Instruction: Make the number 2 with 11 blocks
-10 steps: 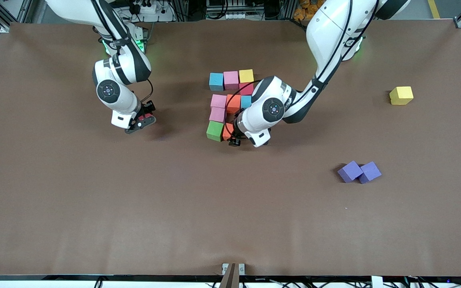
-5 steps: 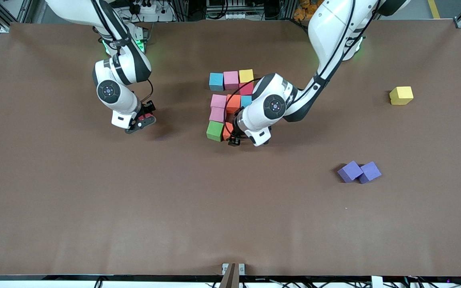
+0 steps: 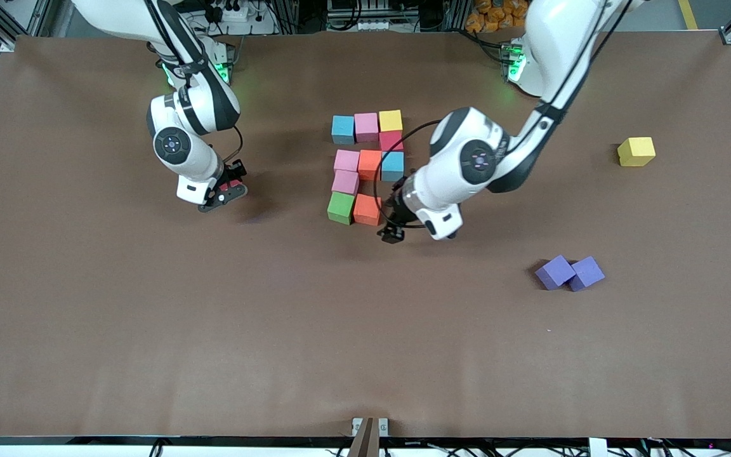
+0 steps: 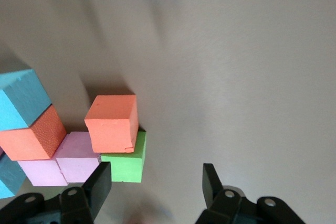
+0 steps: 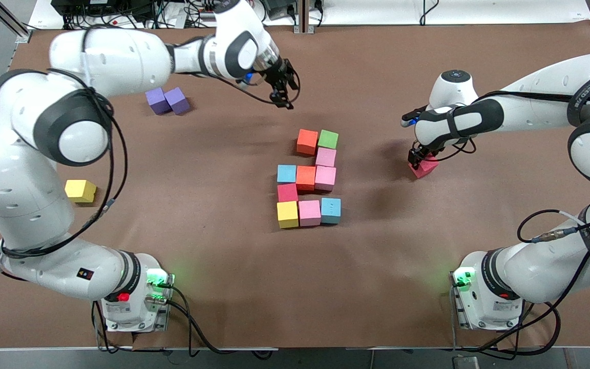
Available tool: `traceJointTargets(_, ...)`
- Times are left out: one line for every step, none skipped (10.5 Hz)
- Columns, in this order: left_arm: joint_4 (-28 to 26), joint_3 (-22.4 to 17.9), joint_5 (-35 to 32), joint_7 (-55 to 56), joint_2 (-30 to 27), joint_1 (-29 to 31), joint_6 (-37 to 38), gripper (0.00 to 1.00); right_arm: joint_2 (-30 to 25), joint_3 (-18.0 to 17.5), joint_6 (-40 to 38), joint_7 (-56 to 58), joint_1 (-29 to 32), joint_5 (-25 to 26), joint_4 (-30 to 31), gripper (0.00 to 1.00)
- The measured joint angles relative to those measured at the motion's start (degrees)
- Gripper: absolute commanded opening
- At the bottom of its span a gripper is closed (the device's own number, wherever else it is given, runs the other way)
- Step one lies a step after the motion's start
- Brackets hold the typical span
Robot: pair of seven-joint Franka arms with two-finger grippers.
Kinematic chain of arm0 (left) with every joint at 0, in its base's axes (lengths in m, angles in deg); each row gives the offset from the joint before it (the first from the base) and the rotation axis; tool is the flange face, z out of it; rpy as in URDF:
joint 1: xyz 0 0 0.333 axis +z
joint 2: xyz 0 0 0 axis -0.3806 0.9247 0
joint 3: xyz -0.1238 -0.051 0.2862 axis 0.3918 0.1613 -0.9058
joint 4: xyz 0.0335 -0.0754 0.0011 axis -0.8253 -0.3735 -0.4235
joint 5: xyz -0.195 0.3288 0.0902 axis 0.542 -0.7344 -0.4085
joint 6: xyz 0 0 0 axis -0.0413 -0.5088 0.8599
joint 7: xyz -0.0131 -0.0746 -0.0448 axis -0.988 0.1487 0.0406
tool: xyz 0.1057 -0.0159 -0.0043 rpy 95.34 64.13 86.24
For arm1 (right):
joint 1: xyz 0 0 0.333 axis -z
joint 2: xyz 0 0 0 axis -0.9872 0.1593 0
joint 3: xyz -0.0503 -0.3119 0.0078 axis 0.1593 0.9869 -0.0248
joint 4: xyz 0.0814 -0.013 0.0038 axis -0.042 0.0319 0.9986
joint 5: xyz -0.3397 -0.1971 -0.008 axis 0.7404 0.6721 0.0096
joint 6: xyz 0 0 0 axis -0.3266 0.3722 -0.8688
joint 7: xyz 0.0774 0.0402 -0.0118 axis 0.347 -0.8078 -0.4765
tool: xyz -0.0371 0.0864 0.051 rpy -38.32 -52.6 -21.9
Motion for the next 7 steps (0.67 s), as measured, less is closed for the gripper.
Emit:
traceJointTargets(0.0, 0.8, 0.0, -2.1, -1.3, 2.2, 1.2, 0.78, 0.0, 0.0, 0.0, 0.0, 0.0, 0.0, 0.0, 0.70)
traceJointTargets(0.0, 1.4, 0.0, -4.0, -2.6, 4.0, 2.2, 0.78, 0.0, 0.0, 0.0, 0.0, 0.0, 0.0, 0.0, 0.70)
traceJointTargets(0.0, 1.5, 0.0, -5.9, -3.9, 5.1, 3.1, 0.78, 0.0, 0.0, 0.0, 0.0, 0.0, 0.0, 0.0, 0.70)
traceJointTargets(0.1, 1.5, -0.1, -7.9, -4.9, 5.9, 3.6, 0.78, 0.0, 0.0, 0.0, 0.0, 0.0, 0.0, 0.0, 0.71)
traceJointTargets(0.1, 1.5, -0.1, -10.6, -5.9, 6.8, 4.6, 0.78, 0.0, 0.0, 0.0, 0.0, 0.0, 0.0, 0.0, 0.71)
traceJointTargets(0.1, 1.5, -0.1, -13.9, -6.9, 7.9, 6.3, 0.78, 0.0, 0.0, 0.0, 0.0, 0.0, 0.0, 0.0, 0.71)
traceJointTargets(0.2, 1.5, -0.4, -17.2, -7.7, 9.1, 7.7, 0.78, 0.0, 0.0, 0.0, 0.0, 0.0, 0.0, 0.0, 0.71)
